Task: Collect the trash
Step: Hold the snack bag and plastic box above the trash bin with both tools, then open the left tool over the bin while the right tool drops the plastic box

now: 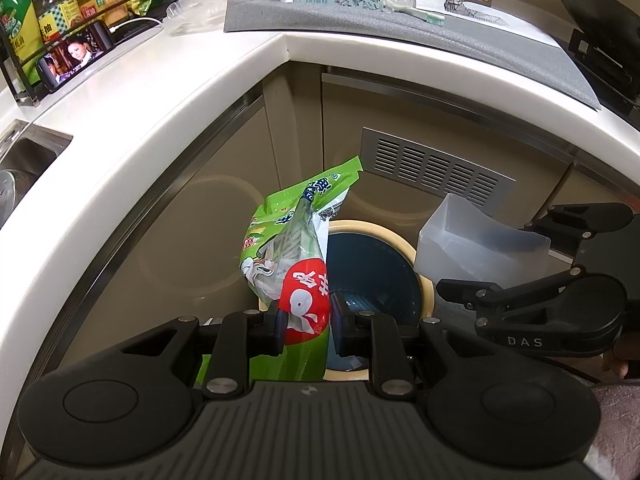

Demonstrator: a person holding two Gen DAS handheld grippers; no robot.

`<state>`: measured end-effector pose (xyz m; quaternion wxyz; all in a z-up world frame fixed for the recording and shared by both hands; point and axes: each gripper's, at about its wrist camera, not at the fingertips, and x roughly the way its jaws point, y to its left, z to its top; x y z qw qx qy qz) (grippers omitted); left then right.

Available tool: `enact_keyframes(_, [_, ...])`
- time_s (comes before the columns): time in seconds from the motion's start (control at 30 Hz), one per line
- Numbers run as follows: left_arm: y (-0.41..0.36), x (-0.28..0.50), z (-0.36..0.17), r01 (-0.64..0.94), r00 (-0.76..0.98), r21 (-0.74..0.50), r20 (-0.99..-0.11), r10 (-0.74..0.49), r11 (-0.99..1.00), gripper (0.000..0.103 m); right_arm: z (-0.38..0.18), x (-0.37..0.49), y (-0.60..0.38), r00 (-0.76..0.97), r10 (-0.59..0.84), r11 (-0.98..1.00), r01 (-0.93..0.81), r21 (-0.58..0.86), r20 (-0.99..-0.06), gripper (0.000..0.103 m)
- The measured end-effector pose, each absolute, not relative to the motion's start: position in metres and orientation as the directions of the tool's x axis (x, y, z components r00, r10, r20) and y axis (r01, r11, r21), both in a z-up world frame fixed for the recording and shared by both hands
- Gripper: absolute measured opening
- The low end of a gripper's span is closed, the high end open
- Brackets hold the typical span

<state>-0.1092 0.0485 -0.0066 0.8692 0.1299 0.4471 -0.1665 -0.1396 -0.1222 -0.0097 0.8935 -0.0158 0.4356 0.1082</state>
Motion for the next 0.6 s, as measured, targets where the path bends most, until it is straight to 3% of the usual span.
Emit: enact_keyframes(0.6, [0.0475, -0.1046, -0.0102, 0.414, 0.536, 0.080, -0.826, -0.172, 0.907, 0.024, -0.0135, -0.1371, -0.1244, 0.597, 0.173, 0.978, -0.197, 0.066, -0.783, 0.065])
